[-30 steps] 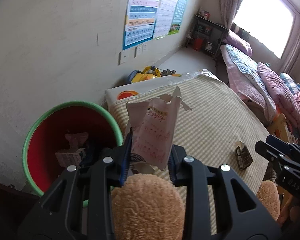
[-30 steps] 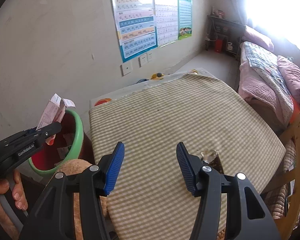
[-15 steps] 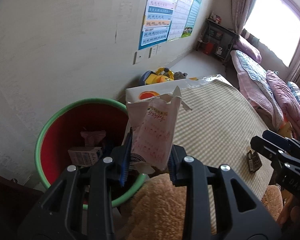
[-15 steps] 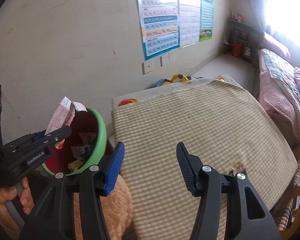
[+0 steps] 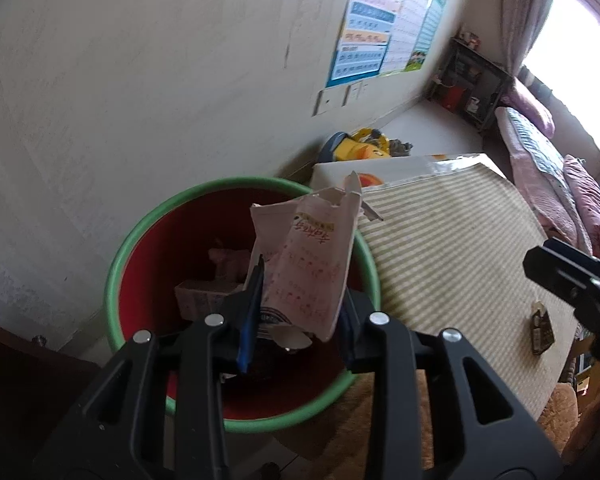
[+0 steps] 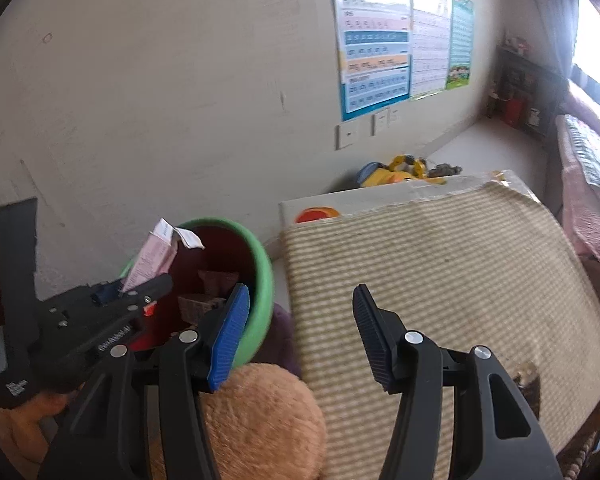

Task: Collect trash
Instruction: 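Carry the pink paper over the red bin with left tool, then open left tool to drop the pink paper into the red bin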

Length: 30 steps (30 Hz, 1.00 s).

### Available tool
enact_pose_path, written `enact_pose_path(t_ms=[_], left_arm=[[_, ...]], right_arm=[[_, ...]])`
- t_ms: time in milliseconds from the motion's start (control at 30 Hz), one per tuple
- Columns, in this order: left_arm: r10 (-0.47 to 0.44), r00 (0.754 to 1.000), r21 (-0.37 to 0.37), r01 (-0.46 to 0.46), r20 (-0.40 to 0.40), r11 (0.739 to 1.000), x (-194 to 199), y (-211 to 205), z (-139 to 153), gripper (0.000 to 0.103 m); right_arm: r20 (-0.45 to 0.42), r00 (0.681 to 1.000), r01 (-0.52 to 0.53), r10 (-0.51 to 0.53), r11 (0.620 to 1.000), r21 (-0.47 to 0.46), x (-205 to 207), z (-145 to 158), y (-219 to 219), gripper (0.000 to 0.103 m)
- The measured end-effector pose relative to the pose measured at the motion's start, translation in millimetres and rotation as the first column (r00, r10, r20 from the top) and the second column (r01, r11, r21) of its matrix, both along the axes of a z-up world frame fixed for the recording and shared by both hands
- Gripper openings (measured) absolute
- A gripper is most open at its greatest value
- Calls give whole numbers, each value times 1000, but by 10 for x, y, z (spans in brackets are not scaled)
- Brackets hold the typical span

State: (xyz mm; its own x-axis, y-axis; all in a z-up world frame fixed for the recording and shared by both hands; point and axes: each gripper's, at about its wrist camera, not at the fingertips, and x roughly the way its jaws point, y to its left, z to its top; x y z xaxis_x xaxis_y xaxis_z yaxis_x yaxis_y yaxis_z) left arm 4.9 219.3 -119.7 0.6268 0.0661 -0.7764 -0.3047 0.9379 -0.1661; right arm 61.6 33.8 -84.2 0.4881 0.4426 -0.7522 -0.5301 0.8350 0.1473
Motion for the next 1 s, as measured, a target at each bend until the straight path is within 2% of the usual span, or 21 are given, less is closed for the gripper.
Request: enact_pose_path(t_ms=[367,800,833,867,900,933,967,1000], left_arm=[[56,996,-21,-57,-64,998,46,304,-295,31],[123,983,-1,-124,-139,992,67,637,-617,33],[127,981,2,-128,-144,992,65,644,-636,35],[130,981,3,-131,-147,991,73,651,-652,41],[133,980,3,-134,-147,991,67,665,-667,54],[136,981,3,-137,-141,991,68,668,-669,61],[142,981,6,-142,-133,990,56,674,-667,68],[148,980,10,-147,-130,989,49,675,-662,71]], right_arm=[[-57,995,-80,82,996,25,138,-125,502,52],[-90,985,-143,148,988,56,292,-227,957,53],[-93,984,-146,151,988,56,299,-240,977,53],[-96,983,-153,158,987,58,300,-254,1001,53],[-96,983,-154,159,986,56,298,-265,1018,56],[-96,983,-153,157,987,53,307,-276,1027,62],[-88,985,-146,151,988,56,307,-276,1020,72],[-83,986,-143,147,988,59,309,-272,1006,75]])
